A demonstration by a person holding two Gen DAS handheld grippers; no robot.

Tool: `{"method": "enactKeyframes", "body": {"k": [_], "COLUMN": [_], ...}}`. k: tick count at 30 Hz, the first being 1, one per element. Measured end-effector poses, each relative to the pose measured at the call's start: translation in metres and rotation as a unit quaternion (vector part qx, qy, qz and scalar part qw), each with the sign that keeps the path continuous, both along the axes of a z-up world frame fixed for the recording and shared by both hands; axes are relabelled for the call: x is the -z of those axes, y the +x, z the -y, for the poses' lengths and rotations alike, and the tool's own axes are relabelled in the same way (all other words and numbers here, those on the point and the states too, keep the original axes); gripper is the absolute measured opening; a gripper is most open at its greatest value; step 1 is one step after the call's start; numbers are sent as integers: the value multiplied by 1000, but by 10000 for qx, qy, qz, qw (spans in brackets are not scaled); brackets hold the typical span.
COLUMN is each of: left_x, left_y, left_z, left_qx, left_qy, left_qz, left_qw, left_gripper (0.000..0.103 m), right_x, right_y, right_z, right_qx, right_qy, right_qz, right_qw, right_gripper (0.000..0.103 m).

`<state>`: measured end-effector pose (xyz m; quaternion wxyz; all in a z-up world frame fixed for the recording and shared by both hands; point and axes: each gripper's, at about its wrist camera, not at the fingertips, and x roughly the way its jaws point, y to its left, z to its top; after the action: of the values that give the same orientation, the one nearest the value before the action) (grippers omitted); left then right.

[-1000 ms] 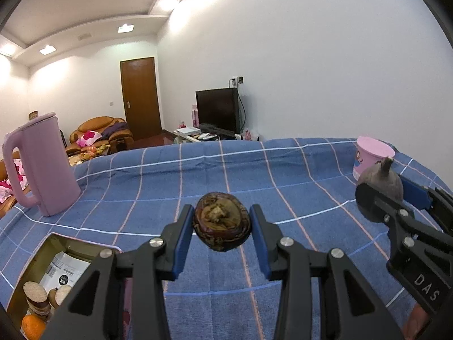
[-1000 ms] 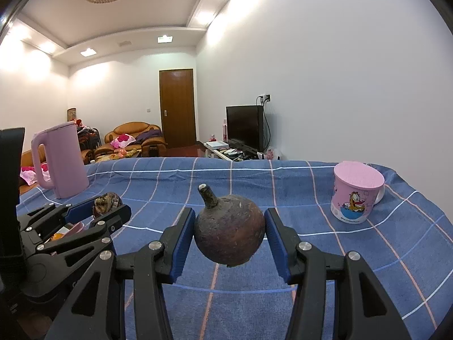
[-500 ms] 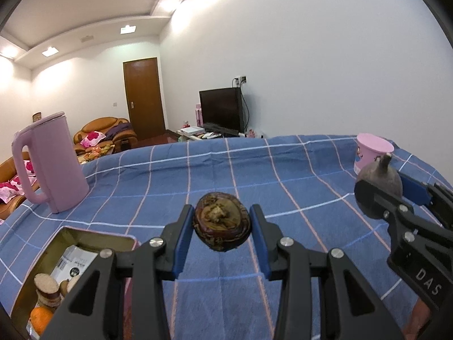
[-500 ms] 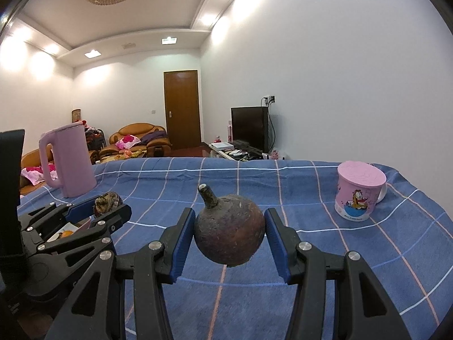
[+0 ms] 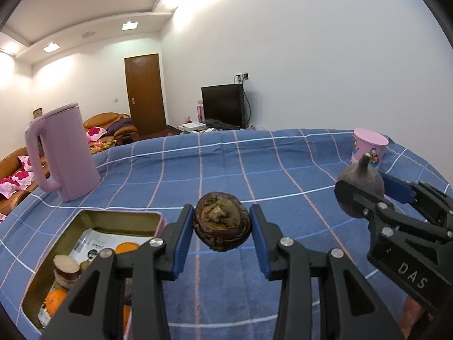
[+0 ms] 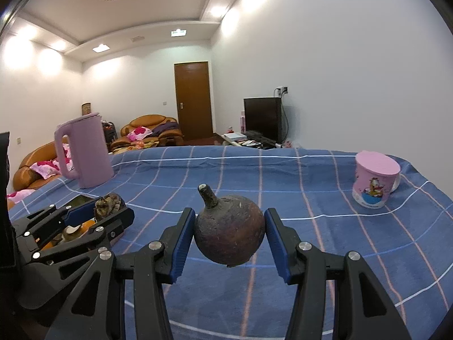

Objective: Organize fruits
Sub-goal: 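Carry the brown fruit and purple fig over the tin box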

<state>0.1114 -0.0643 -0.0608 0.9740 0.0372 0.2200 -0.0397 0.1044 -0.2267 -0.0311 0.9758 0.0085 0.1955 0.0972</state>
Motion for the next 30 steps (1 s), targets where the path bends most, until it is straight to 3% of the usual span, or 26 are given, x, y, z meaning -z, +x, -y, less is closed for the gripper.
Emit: {"method": "enactKeyframes", "body": {"k": [30], "left_x": [-11], "left_y": [-49], "left_z": [-75], "left_qx": [-607], "left_qy": [-124], "left_qz": [-24], "left_qw": [9981], "left_gripper": [42], "right_x": [-6], "right_y": [-16], "right_z": [-76], "right_qx": [-976], "right_qy": [110], "right_qz": [-42], "right_qw": [9952], "right_gripper": [53]}}
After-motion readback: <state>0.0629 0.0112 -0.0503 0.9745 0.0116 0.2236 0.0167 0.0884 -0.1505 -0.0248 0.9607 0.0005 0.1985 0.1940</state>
